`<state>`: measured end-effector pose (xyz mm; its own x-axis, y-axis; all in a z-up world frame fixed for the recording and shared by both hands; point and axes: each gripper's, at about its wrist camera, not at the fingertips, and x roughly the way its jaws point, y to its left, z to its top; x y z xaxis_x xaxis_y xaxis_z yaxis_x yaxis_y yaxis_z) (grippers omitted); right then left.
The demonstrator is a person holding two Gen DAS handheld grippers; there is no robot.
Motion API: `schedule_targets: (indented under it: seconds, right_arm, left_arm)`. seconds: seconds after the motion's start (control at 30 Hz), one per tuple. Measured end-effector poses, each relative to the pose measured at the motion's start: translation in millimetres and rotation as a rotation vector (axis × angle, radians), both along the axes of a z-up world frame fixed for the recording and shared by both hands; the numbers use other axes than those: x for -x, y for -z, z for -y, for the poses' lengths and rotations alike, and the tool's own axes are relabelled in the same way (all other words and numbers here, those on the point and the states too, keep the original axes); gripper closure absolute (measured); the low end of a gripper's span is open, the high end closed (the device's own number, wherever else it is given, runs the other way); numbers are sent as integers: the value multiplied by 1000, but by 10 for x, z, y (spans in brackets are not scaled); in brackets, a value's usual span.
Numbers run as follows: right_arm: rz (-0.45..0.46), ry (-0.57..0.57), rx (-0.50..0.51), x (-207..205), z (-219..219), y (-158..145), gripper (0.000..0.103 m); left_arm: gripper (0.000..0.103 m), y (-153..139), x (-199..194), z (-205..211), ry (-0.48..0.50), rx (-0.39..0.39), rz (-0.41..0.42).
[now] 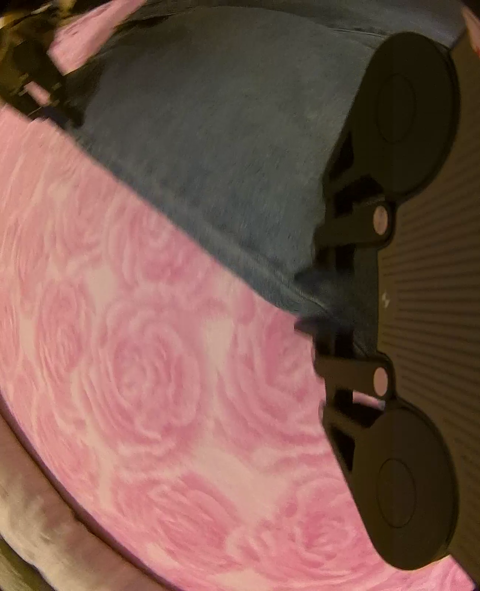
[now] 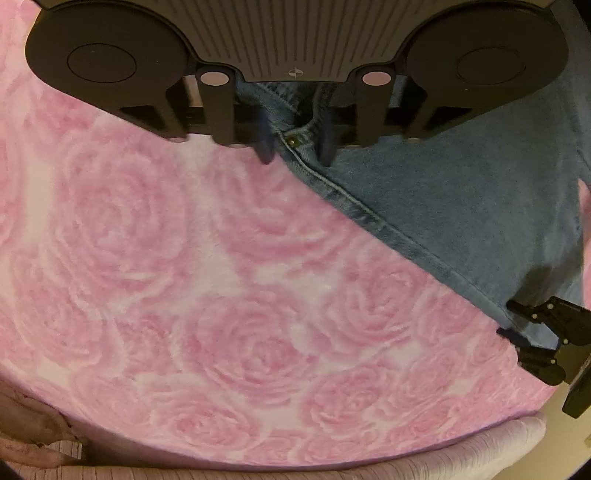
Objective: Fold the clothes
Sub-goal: 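Grasp the waistband edge with the right tool while the left tool grasps the leg edge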
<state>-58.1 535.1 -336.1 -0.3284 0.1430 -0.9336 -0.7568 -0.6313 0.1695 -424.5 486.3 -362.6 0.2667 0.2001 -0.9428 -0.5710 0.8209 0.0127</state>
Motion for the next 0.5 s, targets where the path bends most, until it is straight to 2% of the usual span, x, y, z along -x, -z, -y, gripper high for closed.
schedule_targets:
  seconds: [0.07,0.13,0.23,0.3,0.4,0.5]
  right_arm:
    - [36,-25,-66,66,132,-90,86]
    - [70,-38,-151,134,301,-227,87]
    - [99,-31,-297,204,656,-509,87]
    - [104,-13,-392,225,973,-751,87]
    - [110,12,-499,277,1533,-1089,87]
    - [135,26,-549,346,2257,-1309,87]
  left_arm:
    - [100,-50,-43,153,14,-71,-27]
    - [100,-168,-39,337,-21,-172,-30]
    - [100,-498,19,683,-128,-291,5]
    - [100,-784,90,998,-204,-342,46]
    - [100,-1206,232,1568,-300,-337,122]
    - [100,-1449,392,2195,-380,-244,194]
